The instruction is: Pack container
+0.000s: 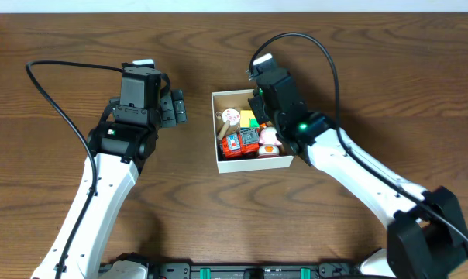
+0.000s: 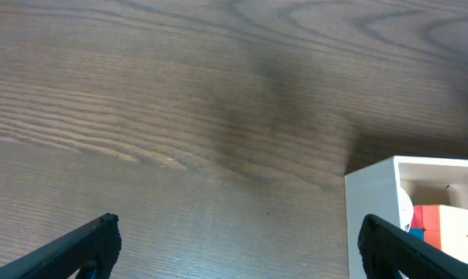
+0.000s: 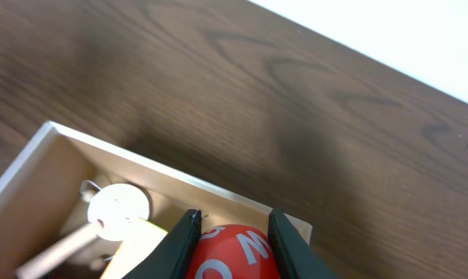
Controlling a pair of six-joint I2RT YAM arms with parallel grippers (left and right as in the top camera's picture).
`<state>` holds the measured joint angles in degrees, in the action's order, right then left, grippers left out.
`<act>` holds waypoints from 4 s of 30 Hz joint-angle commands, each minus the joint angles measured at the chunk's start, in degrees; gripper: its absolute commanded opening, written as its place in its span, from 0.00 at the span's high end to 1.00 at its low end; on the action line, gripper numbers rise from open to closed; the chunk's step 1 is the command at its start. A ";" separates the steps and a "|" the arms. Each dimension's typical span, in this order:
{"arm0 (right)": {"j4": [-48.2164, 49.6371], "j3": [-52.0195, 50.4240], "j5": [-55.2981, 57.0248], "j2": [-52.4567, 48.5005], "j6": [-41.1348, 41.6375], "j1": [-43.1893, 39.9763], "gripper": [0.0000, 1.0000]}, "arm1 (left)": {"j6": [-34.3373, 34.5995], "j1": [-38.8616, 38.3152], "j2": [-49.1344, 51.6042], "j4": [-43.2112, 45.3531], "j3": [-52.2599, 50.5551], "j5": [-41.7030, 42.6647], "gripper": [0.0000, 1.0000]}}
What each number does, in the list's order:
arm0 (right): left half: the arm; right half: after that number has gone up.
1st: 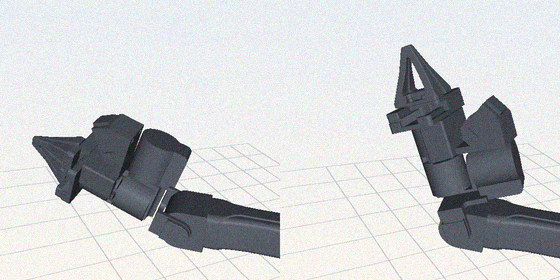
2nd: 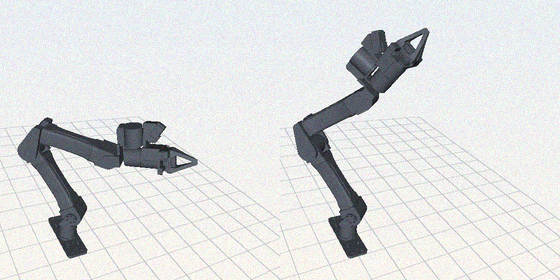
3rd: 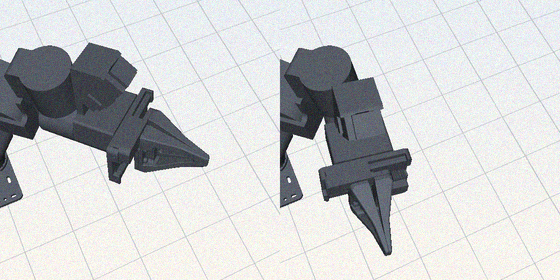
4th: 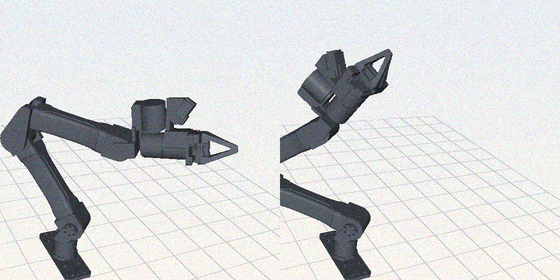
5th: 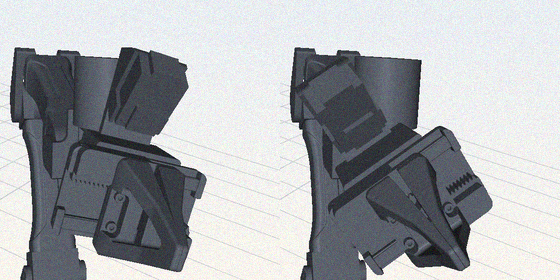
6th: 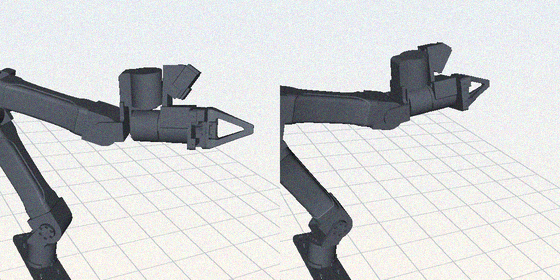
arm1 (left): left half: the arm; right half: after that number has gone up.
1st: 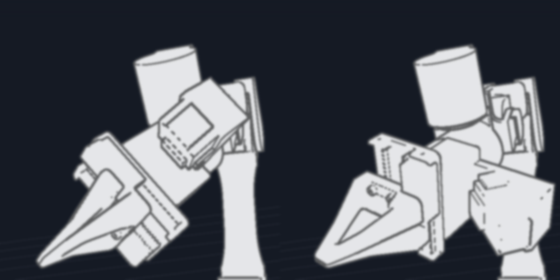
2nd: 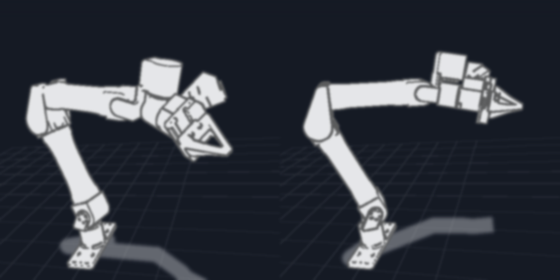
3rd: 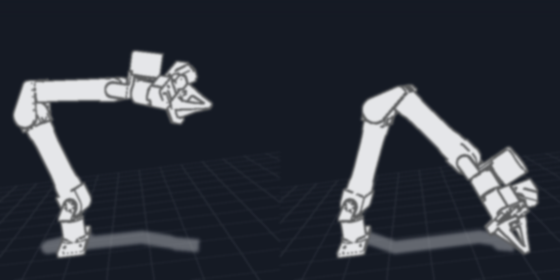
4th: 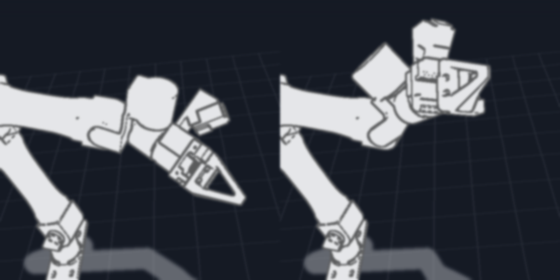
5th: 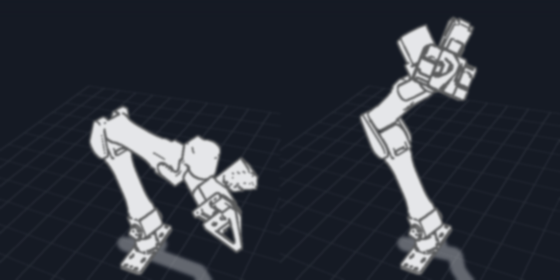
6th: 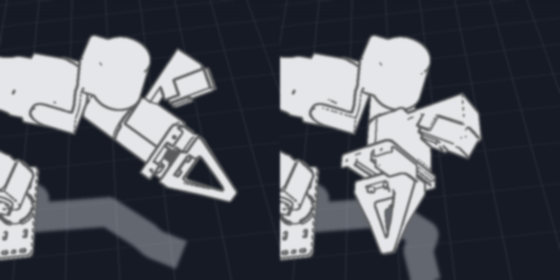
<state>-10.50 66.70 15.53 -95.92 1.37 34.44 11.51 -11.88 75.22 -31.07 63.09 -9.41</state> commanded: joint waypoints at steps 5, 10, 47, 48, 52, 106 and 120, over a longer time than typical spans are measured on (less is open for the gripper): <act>0.87 0.02 2.10 -2.64 -1.25 -0.09 0.57 | -1.20 0.24 -0.37 0.04 0.15 -0.70 0.02; 2.36 0.02 2.08 -2.62 -1.25 -0.31 0.43 | -1.20 0.24 -0.37 0.04 0.15 -0.70 0.02; 1.01 0.04 5.49 -1.46 6.25 -11.72 0.01 | -1.20 0.24 -0.37 0.04 0.15 -0.70 0.02; 1.01 0.04 5.51 -1.46 6.10 -12.48 0.01 | -1.20 0.24 -0.37 0.04 0.15 -0.70 0.02; 1.07 0.04 5.55 -1.46 4.07 -14.91 0.01 | -1.20 0.24 -0.37 0.04 0.15 -0.72 0.02; -17.29 -0.02 5.22 29.75 4.13 -9.38 0.01 | -1.20 0.24 -0.37 0.04 0.15 -0.72 0.02; -18.75 -0.02 7.17 54.73 2.67 -8.41 0.01 | -1.20 0.24 -0.37 0.04 0.15 -0.70 0.02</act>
<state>-28.25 66.48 20.49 -44.93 5.41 25.80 11.51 -11.88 75.22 -31.05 63.09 -9.41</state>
